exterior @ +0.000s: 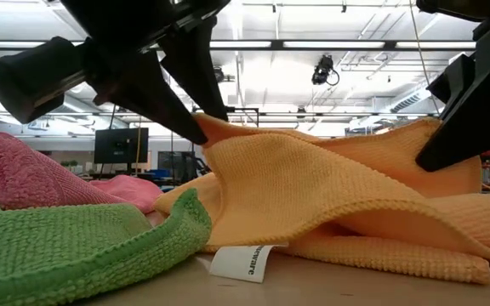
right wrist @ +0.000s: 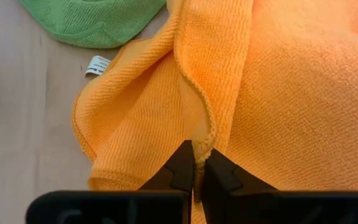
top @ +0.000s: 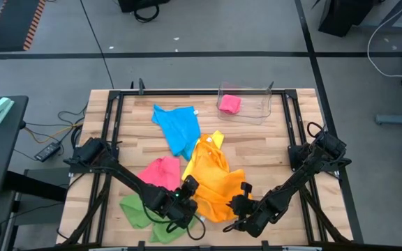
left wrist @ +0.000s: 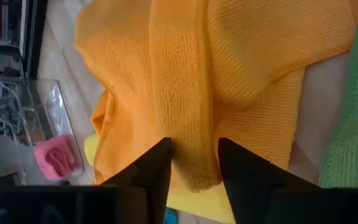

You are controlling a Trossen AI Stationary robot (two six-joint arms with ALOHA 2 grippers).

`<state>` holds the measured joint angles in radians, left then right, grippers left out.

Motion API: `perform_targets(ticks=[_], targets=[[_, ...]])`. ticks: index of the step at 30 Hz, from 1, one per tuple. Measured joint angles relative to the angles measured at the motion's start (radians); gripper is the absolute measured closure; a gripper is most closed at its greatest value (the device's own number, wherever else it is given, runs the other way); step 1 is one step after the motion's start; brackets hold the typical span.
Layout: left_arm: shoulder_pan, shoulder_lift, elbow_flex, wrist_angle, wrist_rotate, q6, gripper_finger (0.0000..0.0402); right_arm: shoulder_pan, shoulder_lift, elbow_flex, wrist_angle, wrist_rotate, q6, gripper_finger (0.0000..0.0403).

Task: Fold microfiber towels
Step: Fold the right orange microfiber cloth

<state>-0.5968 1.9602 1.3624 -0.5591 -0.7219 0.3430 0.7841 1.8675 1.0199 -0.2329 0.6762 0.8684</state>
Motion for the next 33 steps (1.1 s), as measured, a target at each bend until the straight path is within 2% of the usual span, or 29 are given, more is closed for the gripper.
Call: perform_targets(ticks=[6,12,16,19,23,26,29,33], targets=[[0.003,0.000,0.000,0.025,0.001,0.029,0.0318,0.000,0.000,0.000,0.000,-0.016,0.003,0.0379],[0.012,-0.008,0.000,0.055,0.003,0.003,0.0390,0.012,0.000,0.000,0.060,-0.043,0.011,0.0379],[0.011,-0.014,0.072,0.007,0.034,0.037,0.0379,0.009,0.000,0.000,0.145,-0.124,0.014,0.0379],[0.037,-0.019,0.130,-0.011,0.119,0.032,0.0376,0.007,-0.005,0.000,0.157,-0.153,0.035,0.0379],[0.094,-0.018,0.145,-0.004,0.223,0.036,0.0392,0.026,-0.008,0.011,0.158,-0.154,0.076,0.0379],[0.135,-0.018,0.135,0.010,0.239,0.057,0.0393,0.047,-0.009,0.027,0.166,-0.149,0.104,0.0379],[0.167,-0.016,0.134,0.021,0.252,0.077,0.0376,0.062,-0.009,0.033,0.153,-0.122,0.123,0.0379],[0.210,-0.001,0.134,0.077,0.355,0.109,0.0362,0.064,-0.009,0.035,0.086,-0.115,0.197,0.0379]])
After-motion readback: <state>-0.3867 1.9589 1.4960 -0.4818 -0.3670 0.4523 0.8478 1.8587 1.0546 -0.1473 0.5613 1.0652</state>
